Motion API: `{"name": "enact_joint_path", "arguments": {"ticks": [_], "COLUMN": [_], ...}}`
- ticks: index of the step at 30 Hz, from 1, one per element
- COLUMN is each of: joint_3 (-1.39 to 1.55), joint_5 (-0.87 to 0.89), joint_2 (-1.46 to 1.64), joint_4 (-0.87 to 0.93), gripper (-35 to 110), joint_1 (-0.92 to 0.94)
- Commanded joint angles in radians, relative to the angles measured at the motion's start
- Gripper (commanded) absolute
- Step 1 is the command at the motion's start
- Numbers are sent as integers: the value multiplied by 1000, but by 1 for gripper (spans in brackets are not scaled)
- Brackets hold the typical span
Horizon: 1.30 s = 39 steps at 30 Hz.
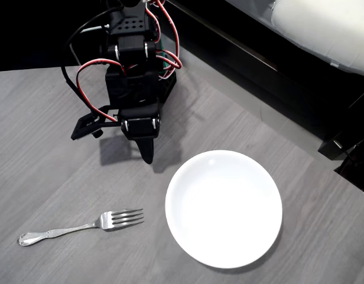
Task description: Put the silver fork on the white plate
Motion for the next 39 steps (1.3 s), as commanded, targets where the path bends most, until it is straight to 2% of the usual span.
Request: {"name": "enact_joint_path", "arguments": {"ticks": [1,5,9,14,21,25,30,32,39], "joint_3": [-3,-3,-3,-3,-2,-2,-2,-2,-2], "joint_5": [-9,-43,-91,-227,-291,-291,-293,-293,-353], "joint_2": [29,31,34,66,66,66,31,31,31], "joint_4": [2,-9,-11,28,40,40,20,18,25], "gripper": [0,0,0,0,0,0,1,8,6], "joint_1": [5,-225,-371,-637,-782,-680,-265,-150,-52]}}
